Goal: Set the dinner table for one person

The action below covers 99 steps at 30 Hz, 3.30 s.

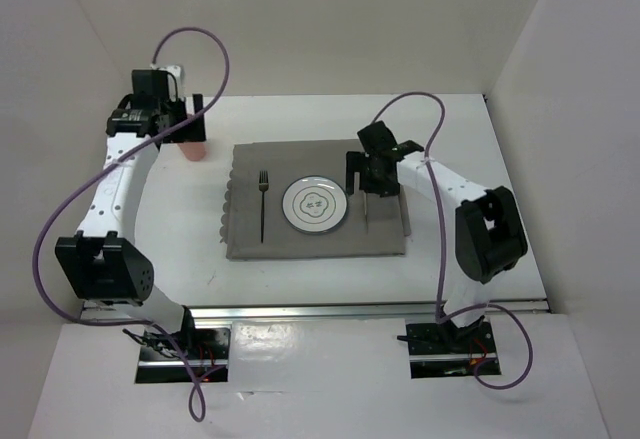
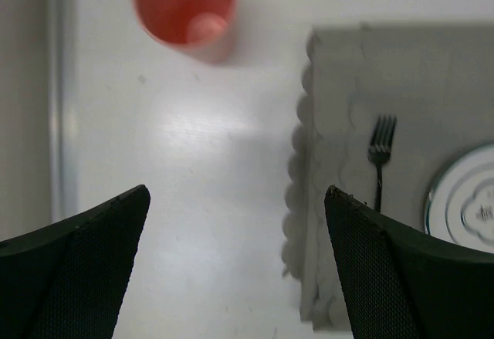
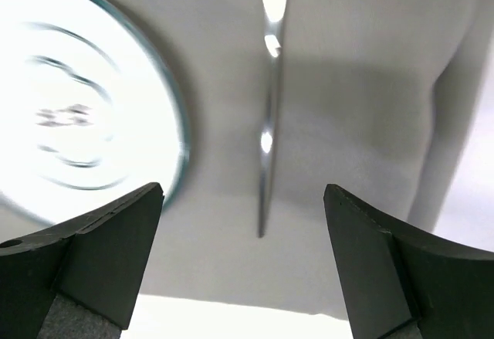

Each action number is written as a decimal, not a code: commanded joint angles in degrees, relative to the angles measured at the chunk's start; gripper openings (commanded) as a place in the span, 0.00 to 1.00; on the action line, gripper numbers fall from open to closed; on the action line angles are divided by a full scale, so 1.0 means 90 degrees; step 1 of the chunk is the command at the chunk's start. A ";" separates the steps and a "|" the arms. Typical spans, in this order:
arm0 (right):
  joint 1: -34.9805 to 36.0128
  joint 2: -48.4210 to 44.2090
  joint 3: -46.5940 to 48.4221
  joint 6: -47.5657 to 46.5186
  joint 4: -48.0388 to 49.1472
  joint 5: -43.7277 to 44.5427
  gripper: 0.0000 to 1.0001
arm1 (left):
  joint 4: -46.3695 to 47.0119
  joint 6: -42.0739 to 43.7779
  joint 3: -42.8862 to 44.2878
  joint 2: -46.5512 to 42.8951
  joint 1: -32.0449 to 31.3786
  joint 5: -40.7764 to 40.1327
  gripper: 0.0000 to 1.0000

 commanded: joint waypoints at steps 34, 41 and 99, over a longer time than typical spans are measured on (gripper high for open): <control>-0.0018 -0.0935 0.0010 -0.0200 0.0568 -0.0101 0.92 | 0.1203 0.0368 0.2197 0.3530 0.1530 0.0697 0.76; -0.0018 -0.1053 -0.0048 -0.0200 0.0568 -0.0101 0.92 | 0.0813 0.0368 0.2412 0.3776 0.1647 0.1241 0.29; 0.2101 -0.0681 0.1211 0.0992 0.2170 0.1510 0.00 | -0.0437 0.0427 0.1113 0.0397 -0.2718 0.1281 0.00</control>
